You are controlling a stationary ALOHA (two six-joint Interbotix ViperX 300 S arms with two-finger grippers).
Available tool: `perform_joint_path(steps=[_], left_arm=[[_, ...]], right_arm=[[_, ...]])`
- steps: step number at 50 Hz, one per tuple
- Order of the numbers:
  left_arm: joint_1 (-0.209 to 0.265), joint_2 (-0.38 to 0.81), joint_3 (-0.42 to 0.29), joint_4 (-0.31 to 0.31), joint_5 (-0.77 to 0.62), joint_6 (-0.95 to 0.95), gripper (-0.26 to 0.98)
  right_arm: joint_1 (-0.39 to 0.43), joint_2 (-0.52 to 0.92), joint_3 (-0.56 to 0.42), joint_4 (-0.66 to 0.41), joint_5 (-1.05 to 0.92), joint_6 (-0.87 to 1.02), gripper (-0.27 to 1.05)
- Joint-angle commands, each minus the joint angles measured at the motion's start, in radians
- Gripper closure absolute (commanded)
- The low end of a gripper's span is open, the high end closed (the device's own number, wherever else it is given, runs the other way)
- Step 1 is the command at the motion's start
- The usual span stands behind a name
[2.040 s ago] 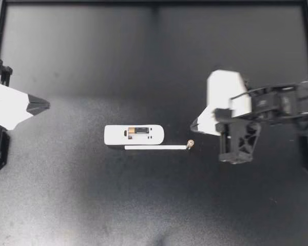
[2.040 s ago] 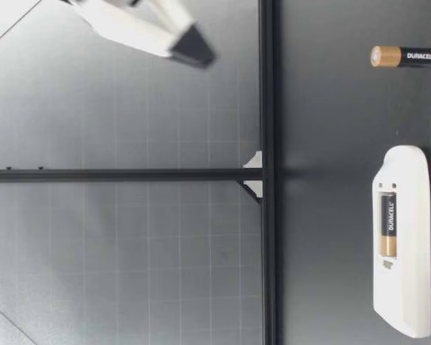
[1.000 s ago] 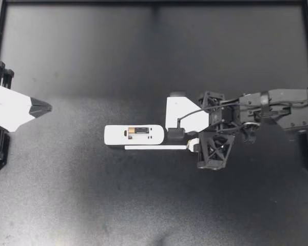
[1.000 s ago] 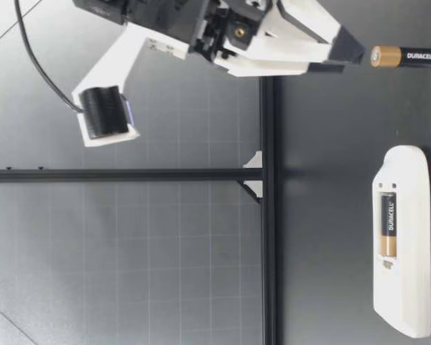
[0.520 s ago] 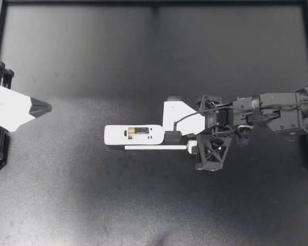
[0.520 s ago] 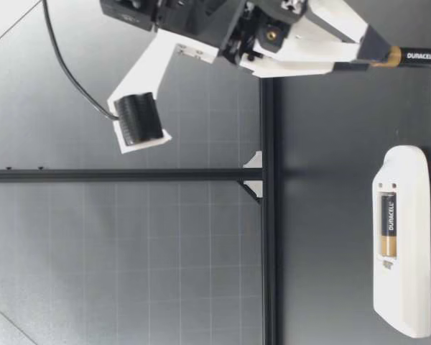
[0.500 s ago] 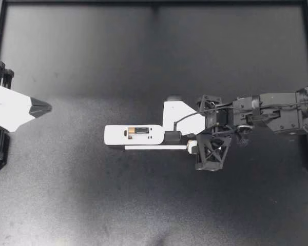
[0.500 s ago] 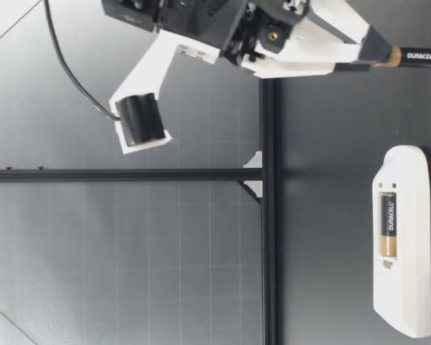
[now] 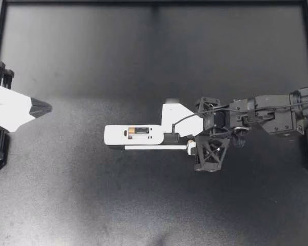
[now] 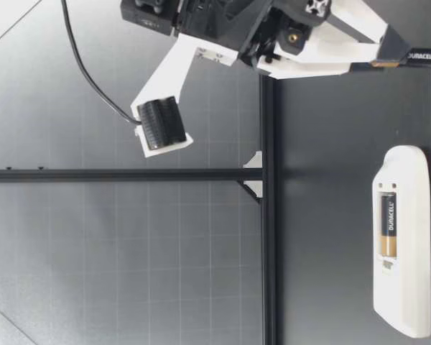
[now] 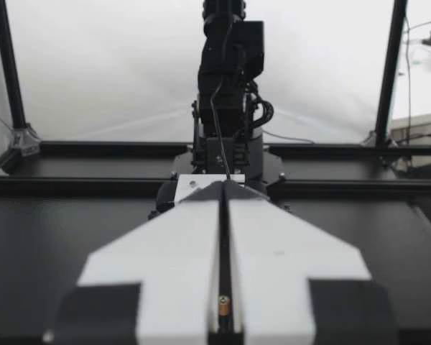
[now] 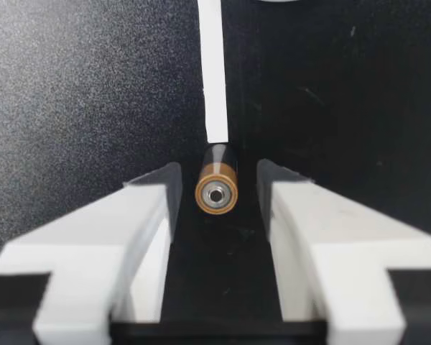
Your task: Place the battery into the slot of the remote controller.
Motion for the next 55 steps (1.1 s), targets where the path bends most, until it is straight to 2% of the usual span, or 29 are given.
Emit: perform_joint_path(steps=[1,17,23,29,38,46,55], left_arm=[[0.002,0.008,-0.014,-0.002,-0.009,0.0,0.86],[0.002,0.009,-0.011,-0.002,-0.006,0.0,0.86],[0.002,0.021,-0.009,-0.002,0.003,0.0,0.86],[0.02,0.091,-0.028,-0.002,0.055,-0.005,0.86],[0.061,0.249,-0.092,-0.006,0.193,-0.006,0.86],[0.074,0.38,-0.15,-0.006,0.255,0.003,0.86],[0.075,0.506,-0.189,-0.006,0.293,-0.003,0.86]], right_arm=[[-0.005,-0.012,-0.011,-0.002,-0.005,0.002,0.37],[-0.006,-0.025,-0.011,-0.002,0.005,0.003,0.73],[-0.005,-0.04,-0.011,0.0,0.002,0.003,0.77],[-0.005,-0.08,-0.003,0.0,-0.041,0.002,0.77],[-0.005,-0.138,0.06,0.0,-0.295,0.003,0.77],[-0.006,-0.149,0.138,-0.002,-0.584,0.0,0.77],[-0.008,-0.103,0.179,-0.006,-0.839,-0.014,0.77]])
